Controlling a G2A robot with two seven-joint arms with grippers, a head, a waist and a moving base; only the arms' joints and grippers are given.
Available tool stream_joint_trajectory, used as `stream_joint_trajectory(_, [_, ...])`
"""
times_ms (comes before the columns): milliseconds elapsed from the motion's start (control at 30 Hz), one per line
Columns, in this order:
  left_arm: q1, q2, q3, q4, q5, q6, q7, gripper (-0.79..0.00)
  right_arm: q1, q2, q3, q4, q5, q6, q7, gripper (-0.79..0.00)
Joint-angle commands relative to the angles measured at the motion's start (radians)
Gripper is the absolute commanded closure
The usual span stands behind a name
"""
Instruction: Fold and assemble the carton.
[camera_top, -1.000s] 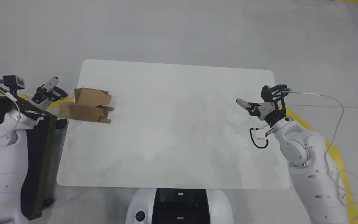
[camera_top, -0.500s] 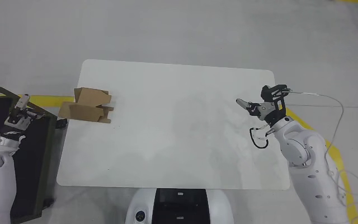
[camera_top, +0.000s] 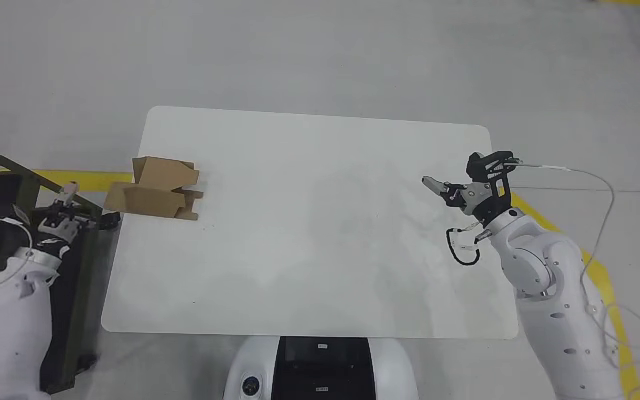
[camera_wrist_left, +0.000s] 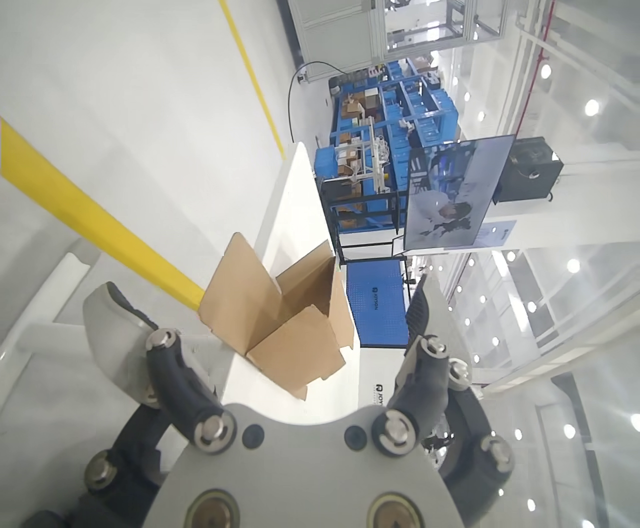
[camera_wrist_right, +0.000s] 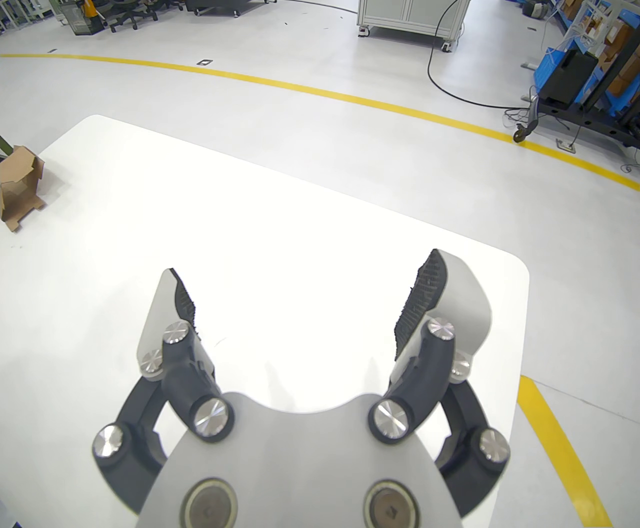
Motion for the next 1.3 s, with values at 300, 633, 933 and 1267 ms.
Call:
stream_joint_trajectory(300, [-0.155, -0.019, 0.081, 0.189, 0.032, -0.050, -0.033, -0.785, 0.000, 0.000, 0.000, 0.000, 0.000, 0.000, 0.000, -0.785])
stream_joint_trajectory(633, [-0.224, -0.024, 0.109, 0.263, 0.051, -0.071, -0.051, -0.597, 0.000, 0.000, 0.000, 0.000, 0.000, 0.000, 0.000, -0.785])
stream_joint_trajectory(933, [-0.253, -0.025, 0.120, 0.287, 0.056, -0.080, -0.065, -0.391, 0.000, 0.000, 0.000, 0.000, 0.000, 0.000, 0.000, -0.785])
stream_joint_trajectory(1267, [-0.275, -0.027, 0.133, 0.307, 0.059, -0.091, -0.077, -0.228, 0.000, 0.000, 0.000, 0.000, 0.000, 0.000, 0.000, -0.785])
